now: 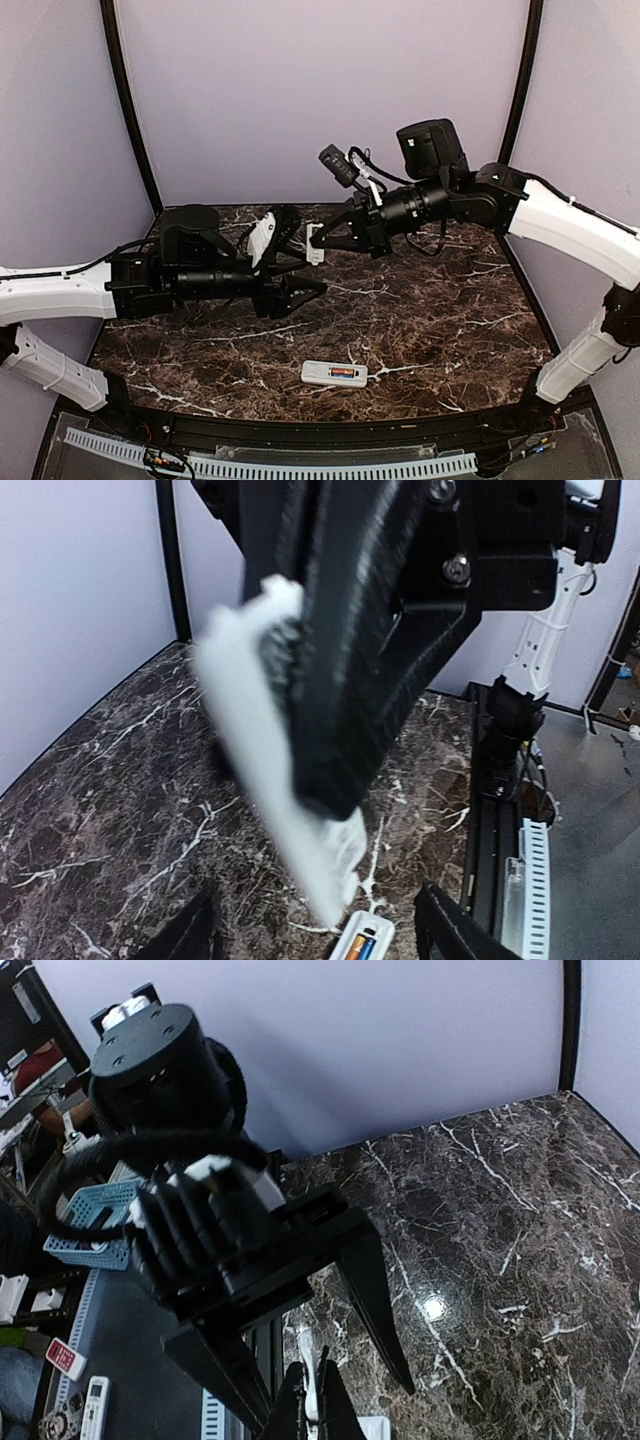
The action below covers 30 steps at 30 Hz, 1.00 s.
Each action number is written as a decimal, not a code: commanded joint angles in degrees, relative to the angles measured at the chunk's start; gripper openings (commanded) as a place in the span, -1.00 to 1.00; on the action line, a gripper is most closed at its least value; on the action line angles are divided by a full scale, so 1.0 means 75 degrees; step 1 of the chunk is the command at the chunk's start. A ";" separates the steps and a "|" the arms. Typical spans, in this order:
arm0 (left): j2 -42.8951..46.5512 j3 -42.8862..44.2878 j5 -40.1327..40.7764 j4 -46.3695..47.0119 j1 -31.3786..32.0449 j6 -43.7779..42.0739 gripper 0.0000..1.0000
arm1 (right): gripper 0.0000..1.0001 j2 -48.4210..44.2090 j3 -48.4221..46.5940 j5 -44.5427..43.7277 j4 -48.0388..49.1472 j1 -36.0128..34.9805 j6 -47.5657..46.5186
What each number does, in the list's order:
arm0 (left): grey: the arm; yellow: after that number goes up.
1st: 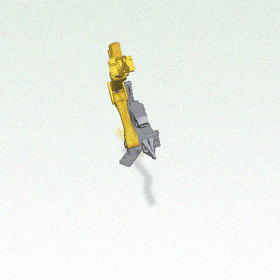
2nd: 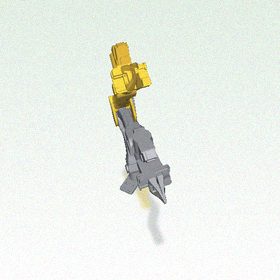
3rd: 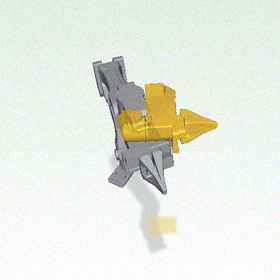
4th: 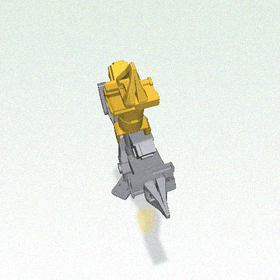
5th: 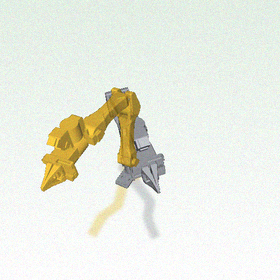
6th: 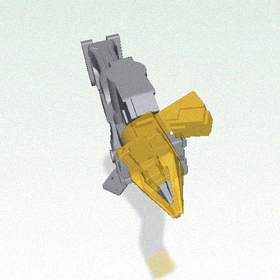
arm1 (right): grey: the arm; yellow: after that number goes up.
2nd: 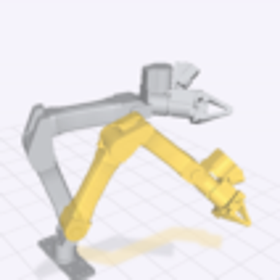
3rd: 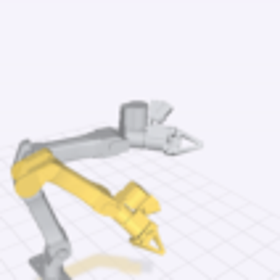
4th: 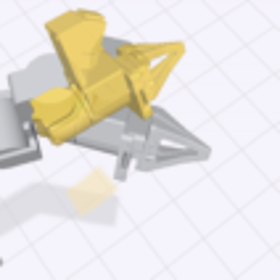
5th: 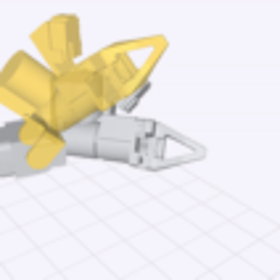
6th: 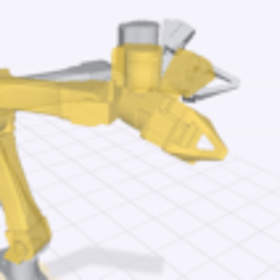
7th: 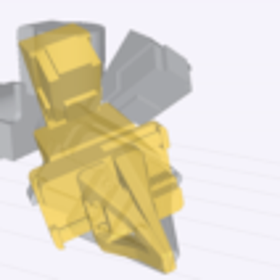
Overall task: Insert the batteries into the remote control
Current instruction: Pass from the left arm to the right, then pass from the right arm to the left
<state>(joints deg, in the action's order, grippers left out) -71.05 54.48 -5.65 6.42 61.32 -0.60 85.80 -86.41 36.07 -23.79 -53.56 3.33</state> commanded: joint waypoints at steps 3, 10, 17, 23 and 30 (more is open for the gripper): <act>0.0648 0.0066 -0.1627 -0.0248 0.0027 0.0706 0.12 | -1.00 -0.0061 -0.0376 0.0853 -0.2433 -0.0296 -0.1487; 0.0327 0.0199 -0.2298 -0.0193 0.0027 0.0903 -0.48 | -1.00 -0.0107 -0.0491 0.0681 -0.2198 -0.0533 -0.1466; 0.0226 0.0177 -0.2469 0.0097 0.0027 0.1025 -0.68 | -1.00 -0.0108 -0.0520 0.0557 -0.2095 -0.0612 -0.1418; 0.0064 0.0169 -0.2734 0.0401 0.0027 0.1224 -0.99 | -1.00 -0.0085 -0.0503 0.0540 -0.1950 -0.0644 -0.1383; 0.0234 -0.0069 -0.2452 0.0829 0.0037 0.1342 -1.00 | -1.00 -0.0147 -0.0396 0.0478 -0.1740 -0.0660 -0.1275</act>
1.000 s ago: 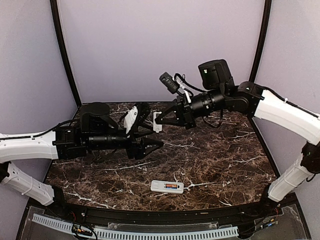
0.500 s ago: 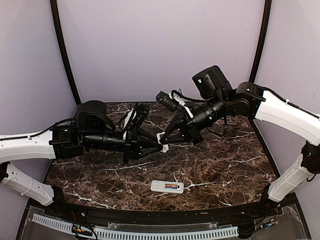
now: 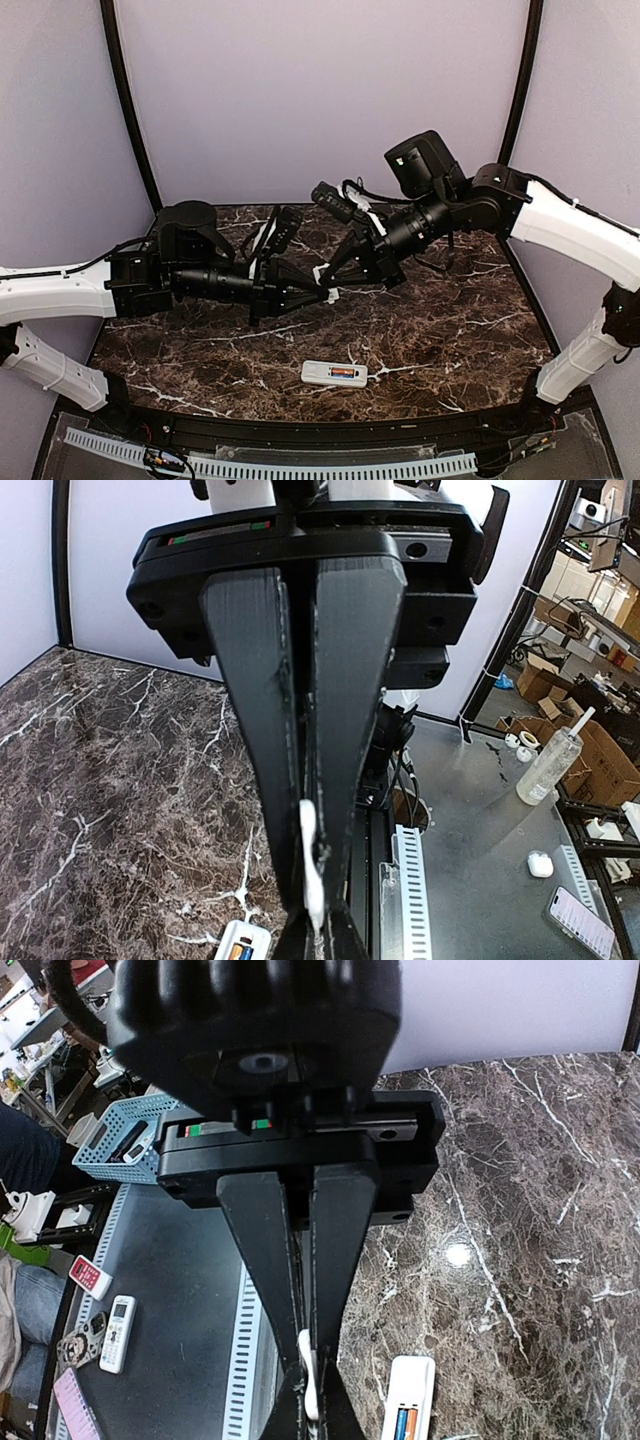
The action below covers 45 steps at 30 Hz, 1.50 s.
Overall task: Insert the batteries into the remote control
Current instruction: Pass from the right arm to the left, then pass from the left arm to the right
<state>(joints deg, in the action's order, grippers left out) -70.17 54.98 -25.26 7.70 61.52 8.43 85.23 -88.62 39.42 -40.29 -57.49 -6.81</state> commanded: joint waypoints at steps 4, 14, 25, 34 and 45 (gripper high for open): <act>0.0268 -0.0365 0.0368 0.0993 0.0001 0.0224 -1.00 | -0.79 -0.0177 0.0018 -0.0044 0.0678 -0.0134 0.0166; 0.0538 -0.0701 0.0370 0.1431 0.0010 0.0209 -1.00 | -0.70 -0.0178 0.0015 -0.0117 0.0767 -0.0137 0.0215; 0.0716 -0.1339 0.1017 0.2908 0.0012 0.0936 -1.00 | 0.03 -0.1195 0.0899 -0.0774 0.2770 -0.0034 0.1119; 0.0928 -0.1488 0.1282 0.4350 0.0065 0.1075 -1.00 | -0.04 -0.1730 0.3561 -0.1024 0.7229 0.0055 0.3684; 0.0910 -0.1419 0.1199 0.4241 0.0083 0.1006 -1.00 | -0.20 -0.1456 0.3598 -0.0177 0.7889 -0.0085 0.3350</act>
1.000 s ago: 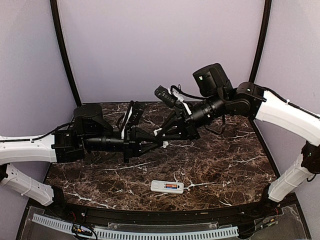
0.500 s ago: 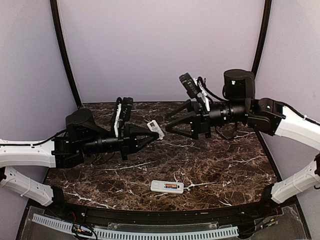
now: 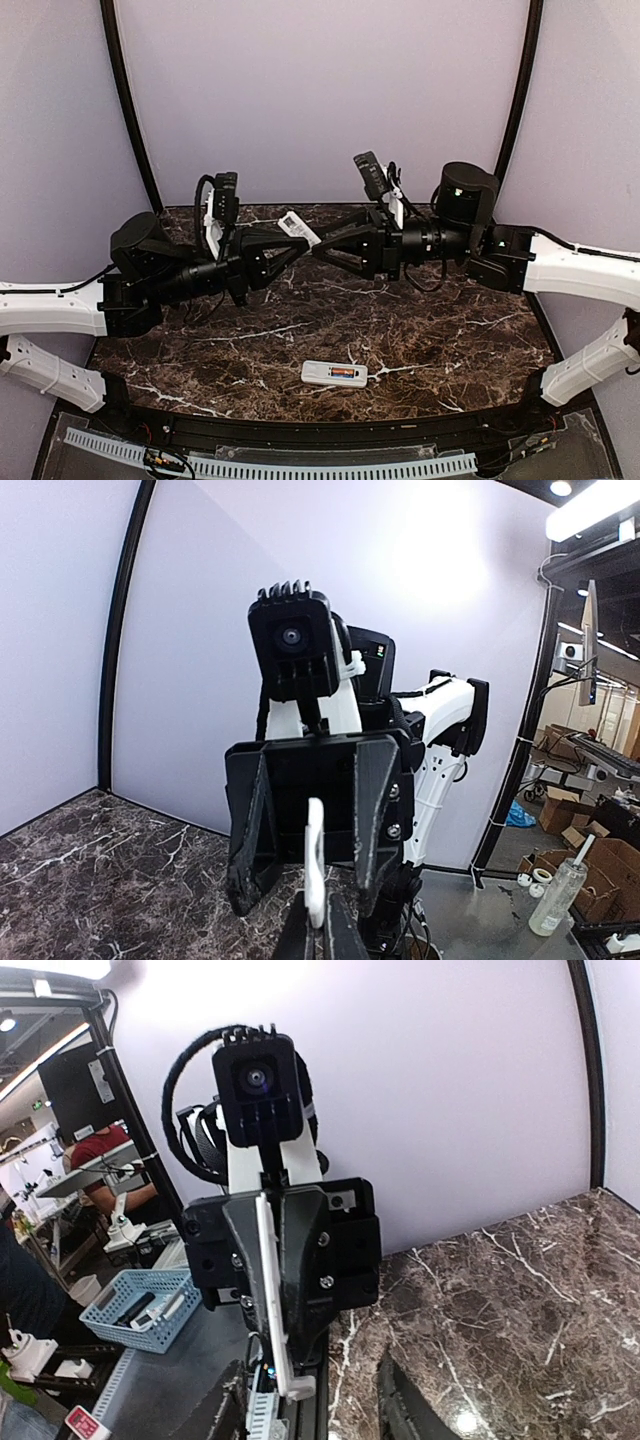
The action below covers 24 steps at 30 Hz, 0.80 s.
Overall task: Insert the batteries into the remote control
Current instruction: Pass from the left arm to the right
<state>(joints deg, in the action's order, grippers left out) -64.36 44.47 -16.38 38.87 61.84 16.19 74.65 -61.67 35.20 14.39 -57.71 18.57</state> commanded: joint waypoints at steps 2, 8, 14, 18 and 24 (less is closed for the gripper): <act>0.0098 0.0069 -0.0019 -0.0036 0.0036 -0.0105 -1.00 | -0.39 0.0005 -0.0089 0.0476 0.0564 -0.0062 -0.0070; 0.0063 0.0104 -0.0055 0.0013 0.0040 -0.0127 -1.00 | -0.68 0.0226 -0.0426 0.0786 0.0204 -0.0052 -0.0208; 0.0046 0.0094 -0.0071 0.0044 0.0040 -0.0155 -1.00 | -1.00 0.0336 -0.0590 0.1001 -0.0108 -0.0070 -0.0309; 0.0035 0.0127 -0.0082 0.0039 0.0041 -0.0204 -1.00 | -1.00 0.0318 -0.0626 0.1105 -0.0289 -0.0070 -0.0397; 0.0039 0.0148 0.0081 -0.0092 0.0038 -0.0199 -0.98 | -1.00 0.0222 -0.0754 0.1077 -0.0875 -0.0065 -0.0625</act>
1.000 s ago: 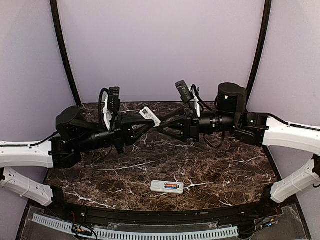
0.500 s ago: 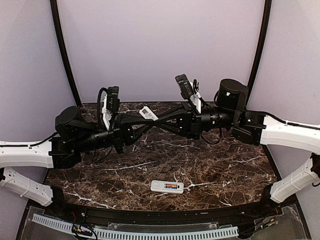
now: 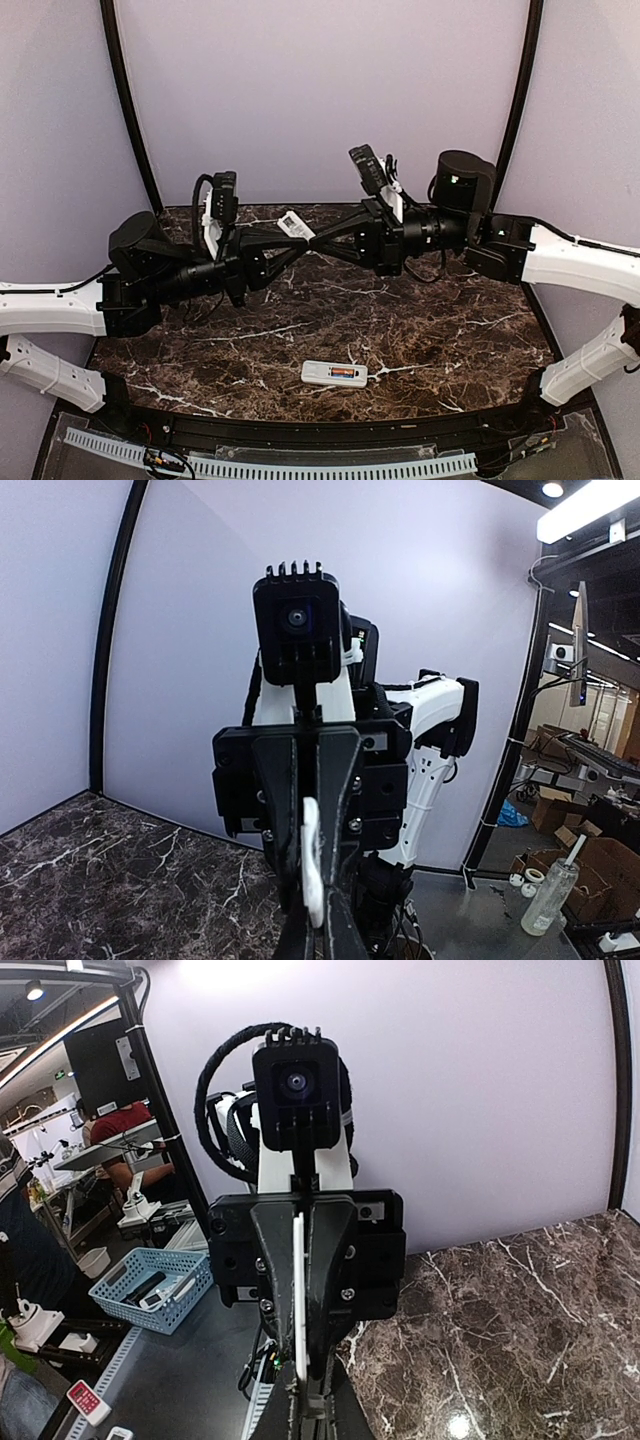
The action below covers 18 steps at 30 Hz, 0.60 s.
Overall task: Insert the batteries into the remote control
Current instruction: Pass from the left arm to the right, then pass from the right arm to the left
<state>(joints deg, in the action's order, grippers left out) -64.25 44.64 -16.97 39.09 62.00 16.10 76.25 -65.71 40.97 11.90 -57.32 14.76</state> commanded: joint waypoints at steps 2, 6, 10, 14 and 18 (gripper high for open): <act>0.0024 0.0230 0.0377 -0.0414 0.0023 -0.0255 -0.61 | -1.00 -0.0026 -0.0222 0.0314 -0.0686 -0.0126 -0.0160; 0.0049 0.0443 0.0596 -0.1031 0.0028 -0.0539 -0.13 | -1.00 -0.0061 -0.0220 0.0271 -0.0946 -0.0125 -0.0195; 0.0206 0.0410 0.0797 -0.1182 0.0025 -0.0774 -0.10 | -1.00 -0.0145 -0.0216 0.0160 -0.1183 -0.0111 -0.0234; 0.0452 0.0431 0.1078 -0.1777 0.0008 -0.0994 0.15 | -1.00 -0.0215 -0.0401 0.0067 -0.2107 -0.0094 -0.0446; 0.0726 0.0785 0.0886 -0.2928 0.0015 -0.1241 0.46 | -1.00 -0.0317 -0.0775 0.0033 -0.3496 -0.0013 -0.0998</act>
<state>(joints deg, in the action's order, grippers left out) -61.65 46.87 -10.41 26.26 62.15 9.45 76.18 -67.99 41.52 -4.03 -57.76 11.62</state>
